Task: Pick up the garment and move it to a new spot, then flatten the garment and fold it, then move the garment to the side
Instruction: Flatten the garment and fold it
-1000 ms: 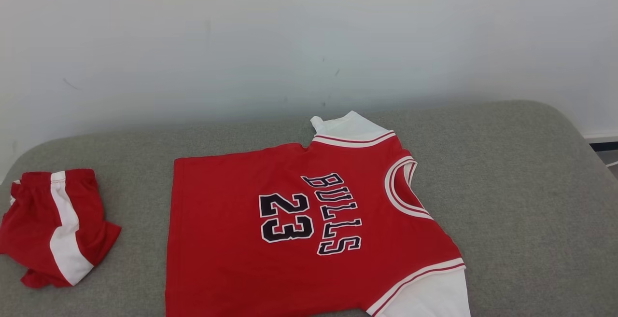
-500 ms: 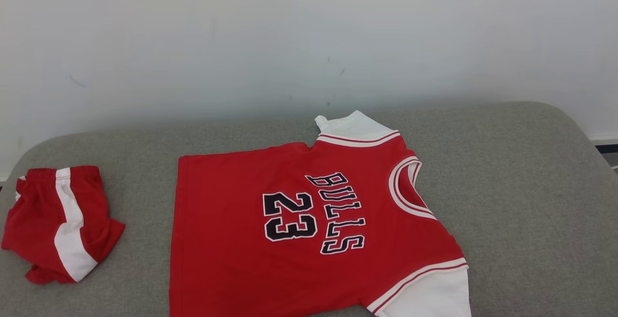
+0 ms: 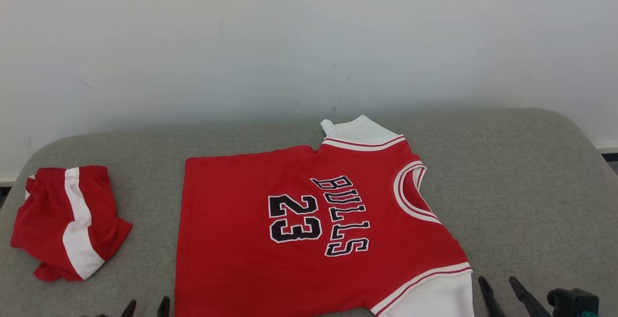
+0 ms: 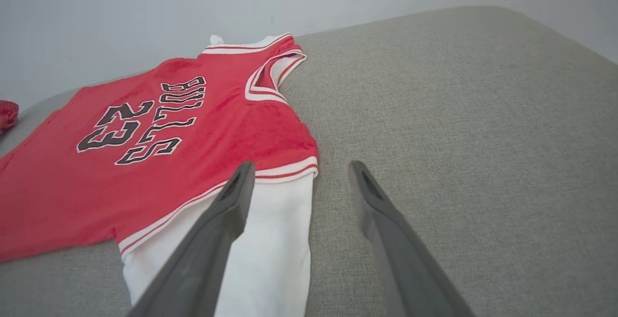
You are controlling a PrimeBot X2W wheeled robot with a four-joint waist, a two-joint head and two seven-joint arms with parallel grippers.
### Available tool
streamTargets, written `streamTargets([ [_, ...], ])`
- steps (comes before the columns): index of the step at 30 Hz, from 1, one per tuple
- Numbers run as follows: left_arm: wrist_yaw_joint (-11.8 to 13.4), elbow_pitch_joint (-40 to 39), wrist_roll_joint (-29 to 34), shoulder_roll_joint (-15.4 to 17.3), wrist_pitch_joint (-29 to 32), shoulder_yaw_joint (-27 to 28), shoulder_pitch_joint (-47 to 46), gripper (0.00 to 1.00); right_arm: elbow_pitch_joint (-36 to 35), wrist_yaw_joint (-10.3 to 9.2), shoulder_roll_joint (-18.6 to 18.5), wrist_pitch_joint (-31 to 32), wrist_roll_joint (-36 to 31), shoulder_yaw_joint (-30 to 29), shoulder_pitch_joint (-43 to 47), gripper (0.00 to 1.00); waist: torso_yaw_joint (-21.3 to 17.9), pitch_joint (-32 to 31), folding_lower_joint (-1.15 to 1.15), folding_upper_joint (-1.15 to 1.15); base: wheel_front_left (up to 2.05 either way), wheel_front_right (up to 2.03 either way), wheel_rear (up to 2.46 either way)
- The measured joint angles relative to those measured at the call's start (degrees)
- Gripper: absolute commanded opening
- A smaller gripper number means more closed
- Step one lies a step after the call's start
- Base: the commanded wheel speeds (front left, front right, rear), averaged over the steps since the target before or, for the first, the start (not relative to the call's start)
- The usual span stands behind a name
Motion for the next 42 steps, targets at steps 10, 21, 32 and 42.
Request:
streamTargets([
  [10, 0.98, -6.34, 1.96, -1.47, -0.18, 7.14, 1.75, 1.00, -4.05, -2.02, 1.37, -2.33, -3.10, -2.20, -2.59, 1.00, -0.61, -0.54, 0.00, 0.00, 0.00, 0.00, 0.00],
  [21, 1.04, -9.60, 6.68, -1.12, -0.23, 11.58, 4.50, 1.00, -5.44, -3.47, 1.24, -2.42, -8.44, -3.38, -3.49, 1.00, -3.01, -0.04, 0.00, 0.00, 0.00, 0.00, 0.00],
  [32, 1.04, -11.48, 9.05, -4.17, -0.23, 17.30, 6.98, 1.00, -6.81, -4.04, 1.66, -2.67, -11.67, -6.25, -2.33, 1.00, -4.01, 0.39, 0.00, 0.00, 0.00, 0.00, 0.00],
  [42, 1.04, -12.55, 12.16, -5.57, -0.23, 18.67, 7.06, 1.00, -7.03, -4.47, 2.71, -2.67, -13.80, -7.44, -2.26, 1.00, -4.00, 0.52, 0.00, 0.00, 0.00, 0.00, 0.00],
])
